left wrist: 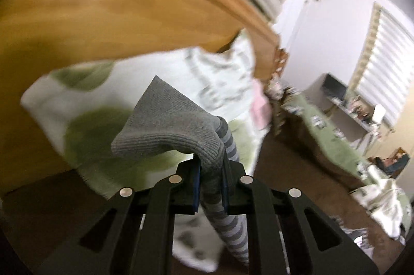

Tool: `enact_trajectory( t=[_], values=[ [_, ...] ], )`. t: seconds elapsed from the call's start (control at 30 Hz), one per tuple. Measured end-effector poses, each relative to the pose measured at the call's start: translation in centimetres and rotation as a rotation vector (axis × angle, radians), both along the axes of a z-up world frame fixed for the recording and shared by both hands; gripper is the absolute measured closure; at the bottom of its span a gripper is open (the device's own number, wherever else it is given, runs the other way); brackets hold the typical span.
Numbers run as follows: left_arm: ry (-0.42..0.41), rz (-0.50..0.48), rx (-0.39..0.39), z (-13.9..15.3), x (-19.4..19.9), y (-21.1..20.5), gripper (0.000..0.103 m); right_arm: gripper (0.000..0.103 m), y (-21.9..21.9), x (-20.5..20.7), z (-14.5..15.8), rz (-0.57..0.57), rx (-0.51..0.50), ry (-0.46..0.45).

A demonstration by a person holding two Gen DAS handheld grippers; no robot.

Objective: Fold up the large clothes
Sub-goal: 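Grasp the other sleeve's grey cuff with the left tool and lift it, then carry the cuff with the left tool across the hoodie body and release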

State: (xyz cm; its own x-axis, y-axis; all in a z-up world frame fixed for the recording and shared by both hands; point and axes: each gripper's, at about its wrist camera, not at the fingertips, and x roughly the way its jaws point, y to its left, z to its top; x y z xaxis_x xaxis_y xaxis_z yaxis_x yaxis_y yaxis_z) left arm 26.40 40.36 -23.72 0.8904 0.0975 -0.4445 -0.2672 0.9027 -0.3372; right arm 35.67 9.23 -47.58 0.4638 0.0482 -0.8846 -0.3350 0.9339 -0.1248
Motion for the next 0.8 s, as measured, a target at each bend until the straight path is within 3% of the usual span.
enact_trajectory(
  t=[0.3, 0.47, 0.67, 0.8],
  values=[
    [-0.09, -0.165, 0.026, 5.7, 1.9, -6.5, 0.088, 0.005, -0.4, -0.3, 0.7, 0.017, 0.015, -0.008],
    [-0.104, -0.26, 0.043, 9.1, 2.1, -10.5, 0.088, 0.006, -2.2, -1.4, 3.8, 0.03, 0.054, -0.054],
    [-0.13, -0.415, 0.051, 13.7, 2.3, -18.0, 0.088, 0.006, -8.4, -2.6, 7.8, -0.056, 0.101, -0.07],
    [-0.121, -0.517, 0.023, 14.1, 3.1, -24.3, 0.088, 0.006, -15.1, -3.8, 10.5, -0.163, 0.153, -0.081]
  ],
)
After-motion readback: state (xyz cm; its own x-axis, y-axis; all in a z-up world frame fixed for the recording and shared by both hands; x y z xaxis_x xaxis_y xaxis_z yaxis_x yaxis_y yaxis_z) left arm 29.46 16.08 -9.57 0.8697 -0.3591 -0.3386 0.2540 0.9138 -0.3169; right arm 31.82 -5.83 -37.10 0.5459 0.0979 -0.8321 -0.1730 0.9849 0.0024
